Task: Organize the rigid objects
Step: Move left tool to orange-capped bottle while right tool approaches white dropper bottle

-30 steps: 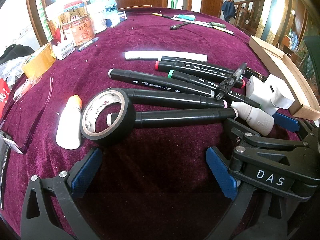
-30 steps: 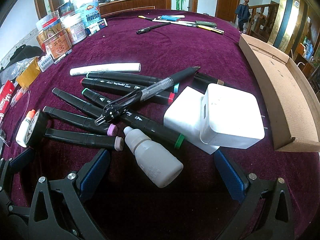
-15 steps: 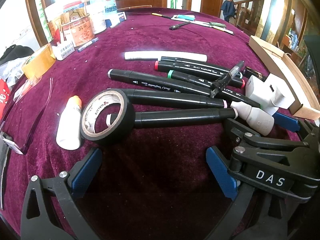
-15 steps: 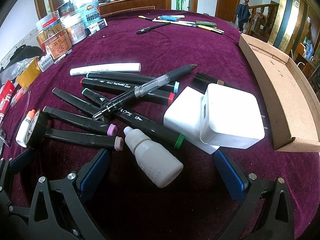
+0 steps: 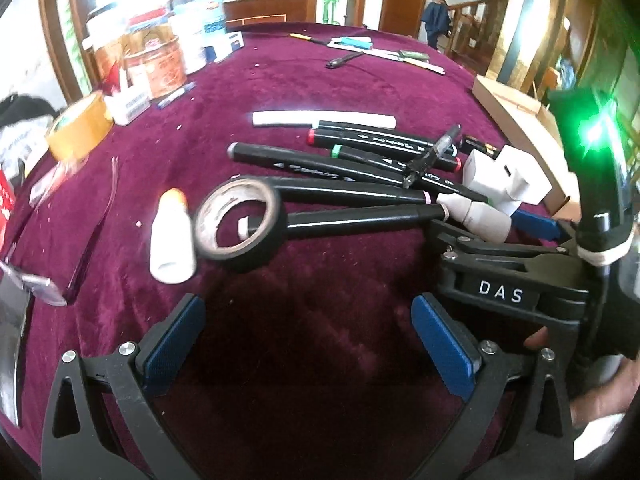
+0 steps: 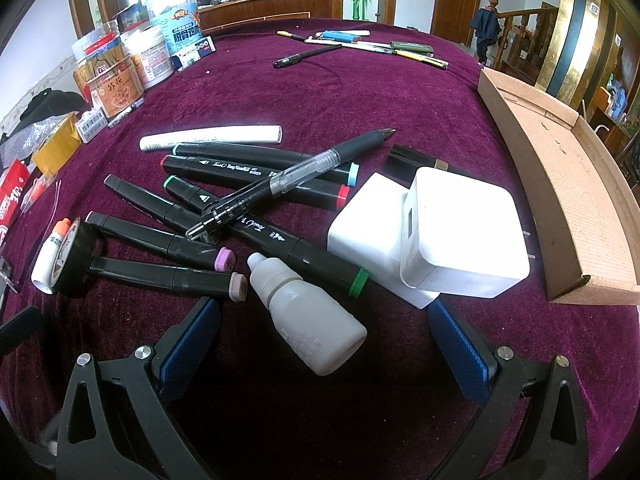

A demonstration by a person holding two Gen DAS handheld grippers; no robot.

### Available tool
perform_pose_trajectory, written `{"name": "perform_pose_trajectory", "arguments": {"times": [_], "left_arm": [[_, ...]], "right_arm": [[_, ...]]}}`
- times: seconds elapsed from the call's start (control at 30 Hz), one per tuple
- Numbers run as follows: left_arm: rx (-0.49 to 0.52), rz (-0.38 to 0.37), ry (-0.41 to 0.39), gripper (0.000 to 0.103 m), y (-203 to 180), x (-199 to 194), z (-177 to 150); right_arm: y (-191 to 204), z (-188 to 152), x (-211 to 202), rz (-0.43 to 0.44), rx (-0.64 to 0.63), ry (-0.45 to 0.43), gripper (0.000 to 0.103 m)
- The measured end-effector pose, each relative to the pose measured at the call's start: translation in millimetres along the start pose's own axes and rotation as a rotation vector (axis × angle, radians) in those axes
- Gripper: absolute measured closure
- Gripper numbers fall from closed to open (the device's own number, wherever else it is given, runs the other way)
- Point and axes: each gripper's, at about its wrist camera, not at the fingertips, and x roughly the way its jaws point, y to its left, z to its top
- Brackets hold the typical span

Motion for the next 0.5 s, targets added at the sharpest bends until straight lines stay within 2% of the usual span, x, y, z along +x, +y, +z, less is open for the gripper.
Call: {"name": "perform_pose_trajectory", "arguments": {"times": [0.07,0.2,0.27,0.37,0.43,0.5], "left_arm": [[-0.027,-0.022,-0.009,0.000,6.8,-8.6,-2.0],[-0.039,0.002,-0.024,0.000,19.3,-27.1,3.2],[-0.052,0.019,-0.012,0.000,27.3,-31.7,8.4],[-0.115,0.009,0.006,0.000,45.6,-37.0,16.4],[-0.150,-0.003,0.032,0.000,56.4,-35.8,21.5],[-0.178,-0.005,0.057,0.008,65.0,-30.9,28.2]], "right_arm": [[1.9,4.1,0.2,0.033,-0.054,0.062,0.002],[-1.4,2.4,-2.8,0.089,-0.113,0.120,0.001],[-1.7,-0.6,-7.6,0.089,-0.160,0.157,0.003],[-0.9,-8.1,-29.1,0.131,-0.221,0.133,0.004],[-2.8,-13.2,-43.2,0.124,-0.239,0.101,0.004],[-8.4,-14.9,-55.9,0.159,-0.235,0.082,0.004]]}}
